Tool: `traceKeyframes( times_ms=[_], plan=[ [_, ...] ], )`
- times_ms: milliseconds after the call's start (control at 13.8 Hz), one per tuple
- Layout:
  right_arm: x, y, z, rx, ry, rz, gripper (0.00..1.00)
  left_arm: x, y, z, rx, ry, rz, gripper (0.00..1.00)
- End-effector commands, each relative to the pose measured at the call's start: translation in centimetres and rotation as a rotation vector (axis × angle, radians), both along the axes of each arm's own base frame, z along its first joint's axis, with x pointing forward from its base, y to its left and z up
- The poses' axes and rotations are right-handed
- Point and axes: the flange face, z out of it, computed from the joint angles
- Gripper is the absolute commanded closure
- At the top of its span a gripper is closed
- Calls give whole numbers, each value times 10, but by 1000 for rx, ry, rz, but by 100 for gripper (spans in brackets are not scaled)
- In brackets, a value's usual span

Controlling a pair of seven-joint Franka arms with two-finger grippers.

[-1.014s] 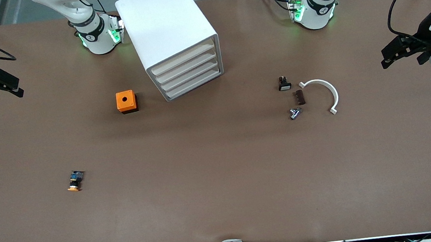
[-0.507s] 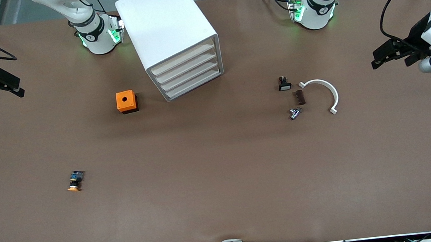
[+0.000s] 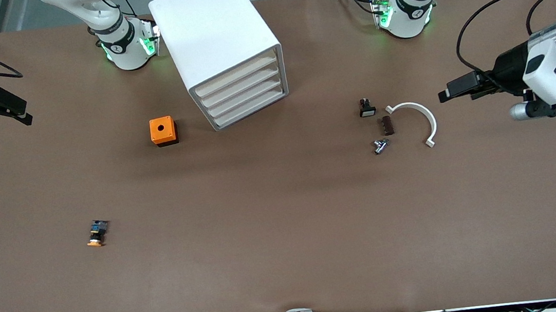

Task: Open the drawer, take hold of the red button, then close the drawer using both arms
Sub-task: 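Move the left gripper to the handle of the white cabinet drawer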

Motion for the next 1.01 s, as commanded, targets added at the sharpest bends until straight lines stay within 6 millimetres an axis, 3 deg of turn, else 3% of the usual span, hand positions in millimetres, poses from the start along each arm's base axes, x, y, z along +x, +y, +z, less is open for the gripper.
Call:
traceKeyframes(
  times_ms=[0, 507, 652, 869, 941],
  plan=[
    [-9, 5, 3, 0, -5, -7, 0, 10, -31, -16, -102, 110, 72, 1],
    [-9, 11, 3, 0, -5, 5, 0, 7, -129, -73, -218, 376, 118, 1],
    [-9, 11, 2, 0, -2, 5, 0, 3, -162, -107, -208, 481, 125, 1],
    [-9, 11, 2, 2, -2, 5, 0, 9, -211, -126, -143, 595, 220, 1],
    [-9, 11, 2, 2, -2, 5, 0, 9, -224, -141, -102, 658, 272, 1]
  ],
)
